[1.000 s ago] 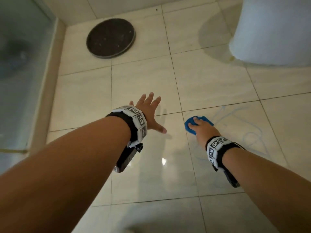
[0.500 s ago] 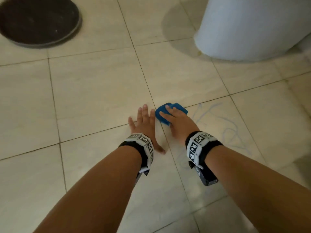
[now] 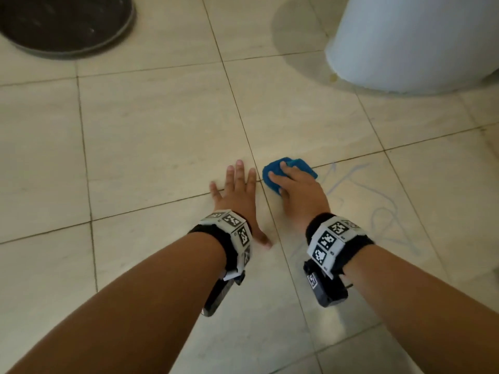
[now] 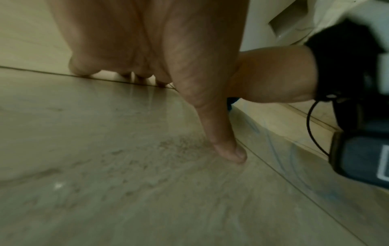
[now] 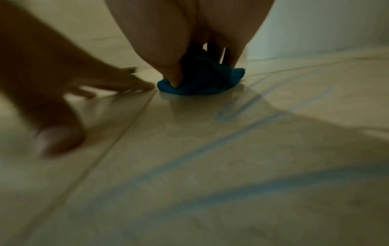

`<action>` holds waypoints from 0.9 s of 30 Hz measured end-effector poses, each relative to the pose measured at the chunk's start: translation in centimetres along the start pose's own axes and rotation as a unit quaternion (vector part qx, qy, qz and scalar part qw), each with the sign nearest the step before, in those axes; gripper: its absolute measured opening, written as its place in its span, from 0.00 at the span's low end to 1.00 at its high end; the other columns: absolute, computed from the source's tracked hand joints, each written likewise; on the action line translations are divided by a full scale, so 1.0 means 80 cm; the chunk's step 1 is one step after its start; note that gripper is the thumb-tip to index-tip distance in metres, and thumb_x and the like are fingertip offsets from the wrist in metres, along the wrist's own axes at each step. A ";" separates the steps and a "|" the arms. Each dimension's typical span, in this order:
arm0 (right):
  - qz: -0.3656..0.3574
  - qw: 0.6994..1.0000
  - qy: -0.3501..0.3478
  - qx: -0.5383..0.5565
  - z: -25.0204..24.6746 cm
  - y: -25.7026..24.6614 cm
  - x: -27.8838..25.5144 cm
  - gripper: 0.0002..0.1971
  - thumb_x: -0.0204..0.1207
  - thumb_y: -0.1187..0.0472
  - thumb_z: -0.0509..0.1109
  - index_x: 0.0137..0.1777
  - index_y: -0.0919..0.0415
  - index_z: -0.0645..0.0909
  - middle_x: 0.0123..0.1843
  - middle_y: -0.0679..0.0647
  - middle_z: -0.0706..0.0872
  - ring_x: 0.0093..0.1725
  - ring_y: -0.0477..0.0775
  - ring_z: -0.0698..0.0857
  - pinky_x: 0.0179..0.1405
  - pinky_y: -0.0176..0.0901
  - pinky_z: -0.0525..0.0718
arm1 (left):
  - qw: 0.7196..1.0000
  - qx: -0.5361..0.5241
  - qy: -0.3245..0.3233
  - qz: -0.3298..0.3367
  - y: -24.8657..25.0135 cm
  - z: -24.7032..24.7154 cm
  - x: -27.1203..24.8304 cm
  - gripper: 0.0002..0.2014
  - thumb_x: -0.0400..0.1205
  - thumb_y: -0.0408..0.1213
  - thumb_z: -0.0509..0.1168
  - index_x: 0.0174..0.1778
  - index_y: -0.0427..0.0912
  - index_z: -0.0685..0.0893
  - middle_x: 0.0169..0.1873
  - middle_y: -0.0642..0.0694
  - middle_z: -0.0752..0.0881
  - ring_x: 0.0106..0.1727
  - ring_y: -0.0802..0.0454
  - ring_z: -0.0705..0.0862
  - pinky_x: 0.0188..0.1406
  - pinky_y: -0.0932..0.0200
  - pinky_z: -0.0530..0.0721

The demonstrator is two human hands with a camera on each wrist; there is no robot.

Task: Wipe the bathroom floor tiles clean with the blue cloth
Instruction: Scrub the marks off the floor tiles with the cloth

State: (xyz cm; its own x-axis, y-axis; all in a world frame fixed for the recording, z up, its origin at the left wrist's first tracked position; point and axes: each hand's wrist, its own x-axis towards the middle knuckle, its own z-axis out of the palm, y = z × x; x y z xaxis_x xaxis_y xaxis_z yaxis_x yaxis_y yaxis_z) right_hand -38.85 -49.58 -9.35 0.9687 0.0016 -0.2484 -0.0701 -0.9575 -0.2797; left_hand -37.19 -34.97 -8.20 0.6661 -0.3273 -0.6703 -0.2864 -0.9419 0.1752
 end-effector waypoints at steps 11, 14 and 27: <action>-0.056 0.996 -0.017 -0.068 0.001 0.019 0.011 0.29 0.81 0.65 0.59 0.80 0.45 0.61 0.84 0.52 0.57 0.78 0.62 0.63 0.75 0.50 0.63 | 0.999 0.015 0.013 -0.025 0.005 -0.004 -0.002 0.78 0.56 0.66 0.80 0.81 0.45 0.26 0.80 0.43 0.23 0.82 0.43 0.28 0.80 0.32 0.39; -0.161 0.980 -0.003 -0.114 0.000 0.022 0.008 0.32 0.80 0.66 0.60 0.80 0.42 0.59 0.83 0.50 0.59 0.74 0.63 0.65 0.72 0.50 0.66 | 0.999 0.017 0.008 -0.030 0.005 -0.003 0.000 0.78 0.55 0.66 0.80 0.81 0.46 0.26 0.80 0.44 0.23 0.82 0.43 0.28 0.80 0.32 0.40; 0.008 1.000 0.012 -0.009 -0.025 0.069 0.008 0.24 0.84 0.63 0.56 0.78 0.45 0.66 0.82 0.52 0.61 0.76 0.62 0.62 0.75 0.49 0.65 | 0.999 0.016 0.020 -0.026 0.004 -0.004 0.000 0.77 0.54 0.65 0.81 0.82 0.47 0.28 0.80 0.44 0.25 0.83 0.43 0.29 0.80 0.32 0.40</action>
State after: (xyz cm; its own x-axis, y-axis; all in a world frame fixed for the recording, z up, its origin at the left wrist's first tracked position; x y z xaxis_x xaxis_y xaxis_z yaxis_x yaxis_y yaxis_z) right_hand -38.11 -55.48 -9.18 0.9730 -0.0200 -0.2301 -0.0811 -0.9623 -0.2596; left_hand -37.08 -35.29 -7.94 0.7074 -0.2815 -0.6484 -0.2730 -0.9549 0.1168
